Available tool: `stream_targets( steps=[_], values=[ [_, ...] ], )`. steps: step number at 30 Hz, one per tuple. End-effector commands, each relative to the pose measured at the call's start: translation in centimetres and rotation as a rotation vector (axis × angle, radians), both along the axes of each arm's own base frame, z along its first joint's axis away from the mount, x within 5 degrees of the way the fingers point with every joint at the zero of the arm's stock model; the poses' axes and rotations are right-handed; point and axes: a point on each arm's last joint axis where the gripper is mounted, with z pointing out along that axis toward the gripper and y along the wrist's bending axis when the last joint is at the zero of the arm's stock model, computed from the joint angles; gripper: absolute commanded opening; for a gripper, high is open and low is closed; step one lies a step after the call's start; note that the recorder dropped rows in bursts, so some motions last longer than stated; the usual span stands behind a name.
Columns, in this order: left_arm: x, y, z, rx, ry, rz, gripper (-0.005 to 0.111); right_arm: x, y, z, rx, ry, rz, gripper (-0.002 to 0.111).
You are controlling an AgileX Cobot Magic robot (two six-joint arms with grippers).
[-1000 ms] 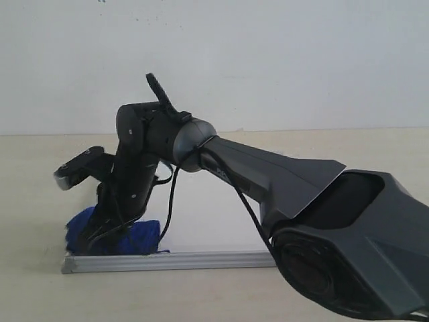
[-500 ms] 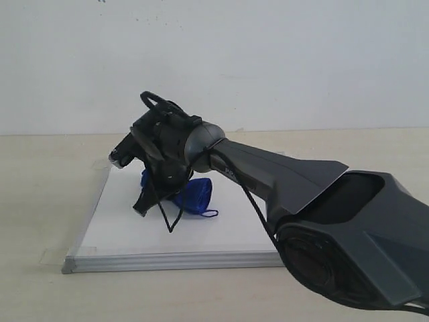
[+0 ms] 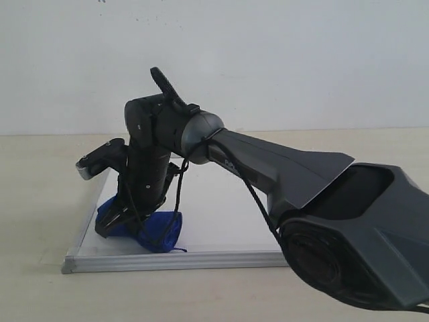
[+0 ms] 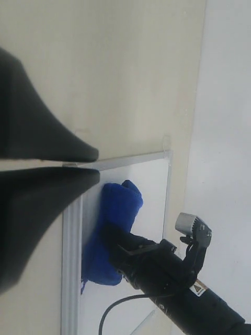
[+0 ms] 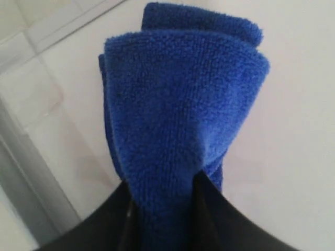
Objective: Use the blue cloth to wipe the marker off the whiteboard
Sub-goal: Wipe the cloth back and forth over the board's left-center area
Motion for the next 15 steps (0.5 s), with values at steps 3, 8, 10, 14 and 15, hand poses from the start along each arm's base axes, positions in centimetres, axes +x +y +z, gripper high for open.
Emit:
stream_targets(
  steps=[3,8,10,14,15],
  values=[
    [0.0,0.0,0.0,-0.009,-0.007,0.0,0.004,-0.5,-0.1,1.4,-0.006,0.012,-0.011,-0.001],
    [0.0,0.0,0.0,-0.009,-0.007,0.0,0.004,-0.3,-0.4,1.4,-0.035,-0.014,-0.028,-0.001],
    [0.0,0.0,0.0,-0.009,-0.007,0.0,0.004,-0.2,-0.4,1.5,-0.039,-0.021,-0.032,-0.001],
    [0.0,0.0,0.0,-0.009,-0.007,0.0,0.004,-0.2,-0.6,2.6,-0.026,-0.035,-0.041,-0.001],
    [0.0,0.0,0.0,-0.009,-0.007,0.0,0.004,0.0,-0.8,2.8,-0.023,-0.037,-0.053,-0.001]
  ],
)
